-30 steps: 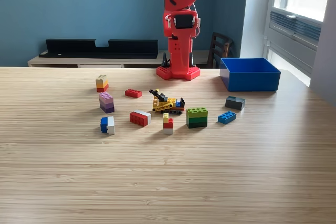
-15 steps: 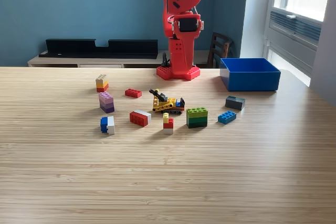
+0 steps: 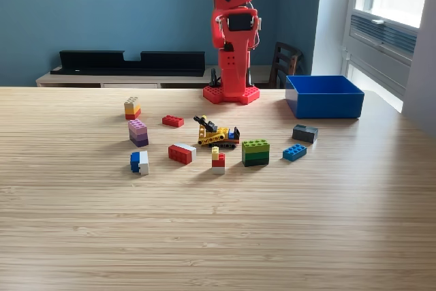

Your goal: Grasp a lego block and put it in the bin.

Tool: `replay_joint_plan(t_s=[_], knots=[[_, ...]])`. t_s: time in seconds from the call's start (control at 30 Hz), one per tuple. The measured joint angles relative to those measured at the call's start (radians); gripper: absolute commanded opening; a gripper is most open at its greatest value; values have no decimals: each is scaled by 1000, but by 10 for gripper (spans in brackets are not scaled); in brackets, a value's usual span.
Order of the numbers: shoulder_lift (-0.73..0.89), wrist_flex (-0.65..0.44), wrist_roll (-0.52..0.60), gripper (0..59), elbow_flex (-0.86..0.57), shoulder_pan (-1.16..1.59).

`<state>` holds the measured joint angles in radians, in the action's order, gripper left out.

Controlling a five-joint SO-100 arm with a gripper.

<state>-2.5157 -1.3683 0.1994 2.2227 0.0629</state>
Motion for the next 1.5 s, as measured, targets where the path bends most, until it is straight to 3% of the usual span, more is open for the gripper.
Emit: replay_joint_plan(t_s=[0.17, 0.63, 1.2, 1.5], knots=[[6, 0, 43, 396, -57, -21], [29, 41, 123, 397, -160, -212], [503, 55, 92, 381, -420, -488], [701, 57, 91, 409, -555, -535]])
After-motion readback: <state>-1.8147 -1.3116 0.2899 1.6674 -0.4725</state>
